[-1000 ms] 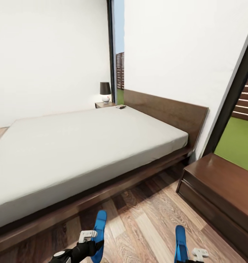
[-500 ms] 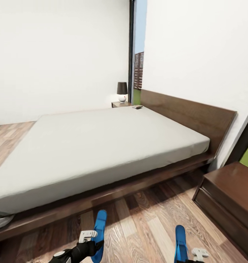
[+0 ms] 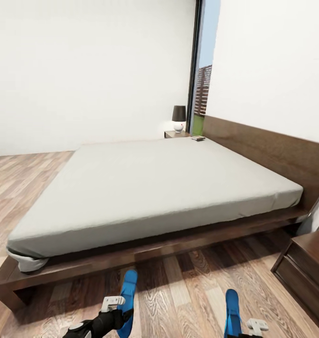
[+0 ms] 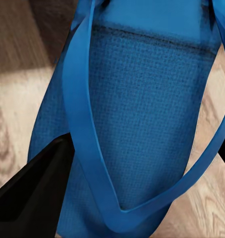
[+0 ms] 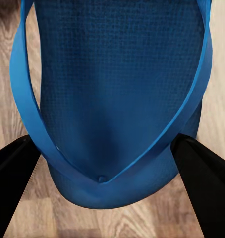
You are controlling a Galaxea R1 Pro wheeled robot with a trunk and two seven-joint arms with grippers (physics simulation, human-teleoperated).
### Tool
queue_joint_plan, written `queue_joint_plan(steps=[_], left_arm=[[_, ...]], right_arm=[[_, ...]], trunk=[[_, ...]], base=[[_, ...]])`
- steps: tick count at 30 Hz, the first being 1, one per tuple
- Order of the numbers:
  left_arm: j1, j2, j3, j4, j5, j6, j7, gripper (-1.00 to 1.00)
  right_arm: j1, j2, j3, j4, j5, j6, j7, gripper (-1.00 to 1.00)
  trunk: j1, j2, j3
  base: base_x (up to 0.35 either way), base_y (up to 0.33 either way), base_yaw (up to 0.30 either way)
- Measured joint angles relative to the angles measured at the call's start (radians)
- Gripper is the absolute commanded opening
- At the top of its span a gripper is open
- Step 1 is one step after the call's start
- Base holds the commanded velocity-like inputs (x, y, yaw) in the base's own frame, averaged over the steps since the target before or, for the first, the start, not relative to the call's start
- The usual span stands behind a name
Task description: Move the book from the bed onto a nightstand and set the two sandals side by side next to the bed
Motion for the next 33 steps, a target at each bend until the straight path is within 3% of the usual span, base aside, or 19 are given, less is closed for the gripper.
queue_joint_plan(steps=[22,33], left_arm=[[0.0,0.0,0.0,-0.001,-0.001,0.0,0.0,-1.0],[0.0,0.0,0.0,-0.001,0.0,0.0,0.0,-1.0]], right_arm=[[0.0,0.0,0.0,0.0,0.0,0.0,0.0,-1.0],[0.0,0.0,0.0,0.001,0.001,0.0,0.0,-1.0]], trunk=[[0.0,0.0,0.0],[0.0,0.0,0.0]], base=[[0.0,0.0,0.292],[0.0,0.0,0.037]])
